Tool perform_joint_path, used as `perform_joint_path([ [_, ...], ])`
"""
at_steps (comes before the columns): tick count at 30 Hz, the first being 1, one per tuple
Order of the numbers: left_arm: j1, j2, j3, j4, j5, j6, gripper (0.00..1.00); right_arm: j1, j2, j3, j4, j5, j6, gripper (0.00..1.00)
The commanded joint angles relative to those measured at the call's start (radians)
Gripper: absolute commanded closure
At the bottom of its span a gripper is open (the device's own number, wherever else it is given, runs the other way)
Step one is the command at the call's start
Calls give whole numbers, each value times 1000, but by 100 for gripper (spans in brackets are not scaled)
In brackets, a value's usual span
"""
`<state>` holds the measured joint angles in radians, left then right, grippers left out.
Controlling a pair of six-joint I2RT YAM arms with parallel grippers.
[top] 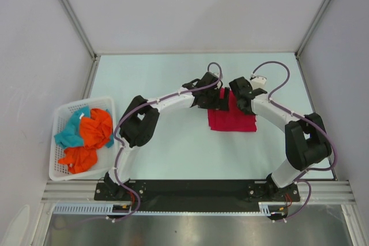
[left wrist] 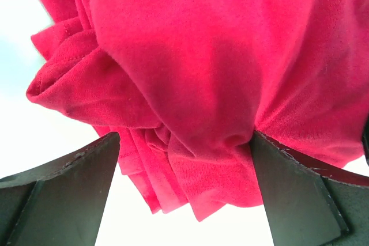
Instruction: Fold and stack the t-shirts
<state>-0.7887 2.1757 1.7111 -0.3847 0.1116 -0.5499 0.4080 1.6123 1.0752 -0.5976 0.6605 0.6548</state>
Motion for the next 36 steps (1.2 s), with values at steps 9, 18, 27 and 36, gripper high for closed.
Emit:
perform_joint_path([
  [9,-9,-186,-60,20,-20,11,0,89,-35,218,-83,140,-7,62],
  [18,-9,-247,-111,20,-41,13,0,84,40,210,-24,97,-20,61],
  [27,-6,-303,-197,20,-53,21,1,63,196,131,62,39,9,62],
  [36,-1,-347,-255,21,-59,33,0,74,239,109,55,67,52,62],
])
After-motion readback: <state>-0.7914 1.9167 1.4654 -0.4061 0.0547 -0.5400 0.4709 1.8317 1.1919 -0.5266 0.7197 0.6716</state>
